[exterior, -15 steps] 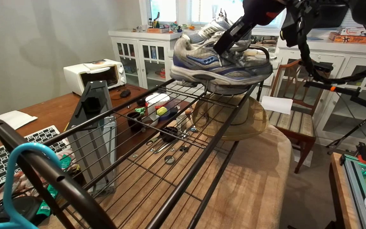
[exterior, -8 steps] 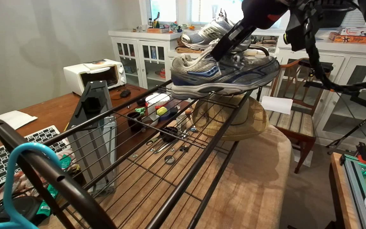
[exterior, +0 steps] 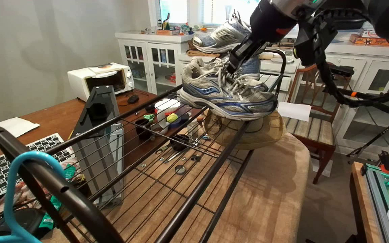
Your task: Unstack the two pairs of sneakers.
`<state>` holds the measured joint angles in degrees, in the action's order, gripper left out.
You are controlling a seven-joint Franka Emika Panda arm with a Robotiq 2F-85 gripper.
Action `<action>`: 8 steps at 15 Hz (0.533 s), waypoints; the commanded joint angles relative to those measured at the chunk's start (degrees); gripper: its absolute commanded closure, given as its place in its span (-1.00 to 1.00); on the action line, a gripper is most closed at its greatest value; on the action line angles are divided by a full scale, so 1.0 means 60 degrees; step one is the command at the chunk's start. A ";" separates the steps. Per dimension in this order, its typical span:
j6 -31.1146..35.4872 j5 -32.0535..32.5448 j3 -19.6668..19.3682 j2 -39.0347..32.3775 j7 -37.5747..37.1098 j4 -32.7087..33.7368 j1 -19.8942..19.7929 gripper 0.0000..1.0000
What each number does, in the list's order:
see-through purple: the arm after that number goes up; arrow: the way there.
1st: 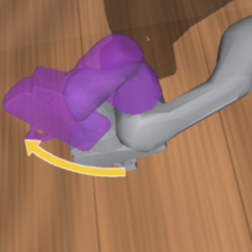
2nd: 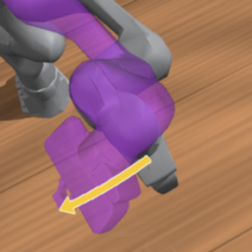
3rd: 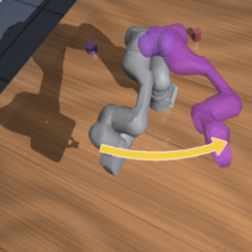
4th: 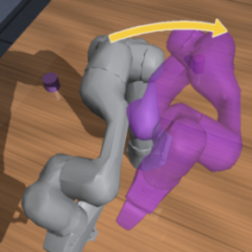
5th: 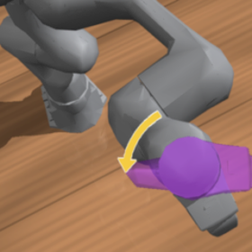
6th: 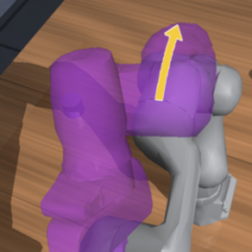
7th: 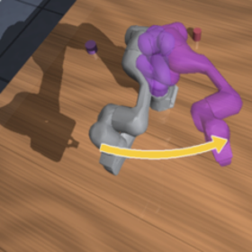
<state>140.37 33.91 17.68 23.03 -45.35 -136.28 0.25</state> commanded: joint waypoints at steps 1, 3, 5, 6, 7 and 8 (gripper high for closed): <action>0.0096 0.0058 0.0171 -0.0569 -0.0445 0.0200 -0.0172 0.24; 0.0149 -0.0122 0.0028 -0.0566 -0.0285 0.0176 -0.0036 -0.06; 0.0304 -0.0323 -0.0139 -0.0309 -0.0090 0.0079 0.0089 -0.35; 0.0364 -0.0407 -0.0193 -0.0202 -0.0023 0.0039 0.0122 -0.52; 0.0465 -0.0489 -0.0231 -0.0073 0.0026 -0.0014 0.0138 -0.66; 0.0601 -0.0486 -0.0225 0.0014 0.0004 -0.0044 0.0103 -0.80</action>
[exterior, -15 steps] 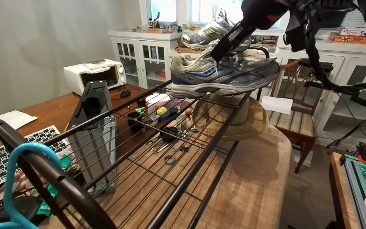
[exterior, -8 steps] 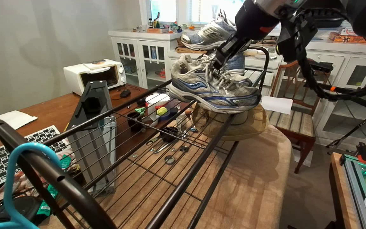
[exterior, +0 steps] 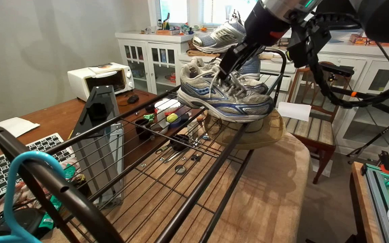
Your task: Unstack the two pairs of sneakers.
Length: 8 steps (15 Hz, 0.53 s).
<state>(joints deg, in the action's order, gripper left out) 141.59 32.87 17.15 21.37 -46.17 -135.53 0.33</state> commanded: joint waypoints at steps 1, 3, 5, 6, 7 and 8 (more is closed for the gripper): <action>0.0489 -0.0362 -0.0140 0.0339 0.0171 -0.0172 0.0070 -0.97; 0.0620 -0.0394 -0.0144 0.0435 0.0160 -0.0164 -0.0016 -1.00; 0.0733 -0.0315 -0.0129 0.0517 0.0024 -0.0141 -0.0174 -1.00; 0.0800 -0.0179 -0.0089 0.0595 -0.0149 -0.0146 -0.0314 -1.00; 0.0884 -0.0221 -0.0138 0.0684 -0.0107 -0.0169 -0.0361 -1.00; 0.0932 -0.0195 -0.0144 0.0769 -0.0110 -0.0176 -0.0459 -1.00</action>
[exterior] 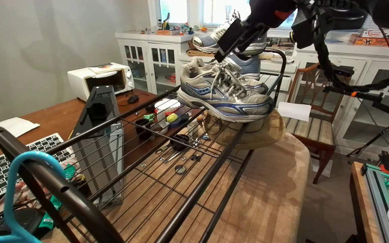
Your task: Unstack the two pairs of sneakers.
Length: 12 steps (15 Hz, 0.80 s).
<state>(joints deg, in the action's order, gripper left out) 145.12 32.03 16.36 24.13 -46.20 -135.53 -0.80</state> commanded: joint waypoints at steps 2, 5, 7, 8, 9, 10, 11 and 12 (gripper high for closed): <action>0.0410 0.0103 0.0019 0.0484 -0.0186 -0.0182 -0.0559 -1.00; 0.0369 0.0289 0.0060 0.0758 -0.0307 -0.0167 -0.1001 -1.00; 0.0368 0.0398 0.0083 0.0883 -0.0401 -0.0131 -0.1329 -1.00; 0.0342 0.0500 0.0108 0.0971 -0.0492 -0.0116 -0.1525 -1.00; 0.0312 0.0567 0.0105 0.1048 -0.0523 -0.0103 -0.1646 -1.00; 0.0225 0.0689 0.0131 0.1103 -0.0634 -0.0053 -0.1819 -1.00; 0.0120 0.0759 0.0128 0.1119 -0.0709 0.0017 -0.1942 -1.00; 0.0014 0.0840 0.0147 0.1140 -0.0796 0.0078 -0.2053 -1.00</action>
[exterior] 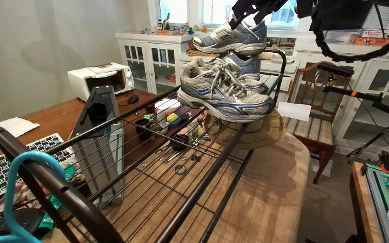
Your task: Unstack the two pairs of sneakers.
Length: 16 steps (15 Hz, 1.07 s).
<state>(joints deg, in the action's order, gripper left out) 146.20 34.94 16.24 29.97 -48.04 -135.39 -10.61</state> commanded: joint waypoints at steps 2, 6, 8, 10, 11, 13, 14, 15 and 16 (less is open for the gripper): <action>-0.0491 0.0557 0.0244 0.0174 -0.0722 0.0178 -0.0657 -1.00; -0.1298 0.0987 0.0223 0.0078 -0.1320 0.0453 -0.0819 -1.00; -0.1740 0.1229 0.0158 -0.0042 -0.1395 0.0597 -0.0731 -1.00; -0.1555 0.1178 -0.0175 0.0027 -0.1194 0.0475 -0.0382 -1.00; -0.1618 0.1216 -0.0181 0.0014 -0.1235 0.0503 -0.0372 -1.00; -0.1640 0.1233 -0.0184 0.0006 -0.1251 0.0514 -0.0369 -1.00; -0.1641 0.1235 -0.0184 0.0004 -0.1254 0.0517 -0.0368 -1.00; -0.1642 0.1235 -0.0184 0.0004 -0.1255 0.0520 -0.0368 -1.00; -0.1644 0.1236 -0.0184 0.0002 -0.1256 0.0523 -0.0368 -1.00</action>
<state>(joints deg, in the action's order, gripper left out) 137.10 41.09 16.78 30.36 -54.80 -132.49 -14.95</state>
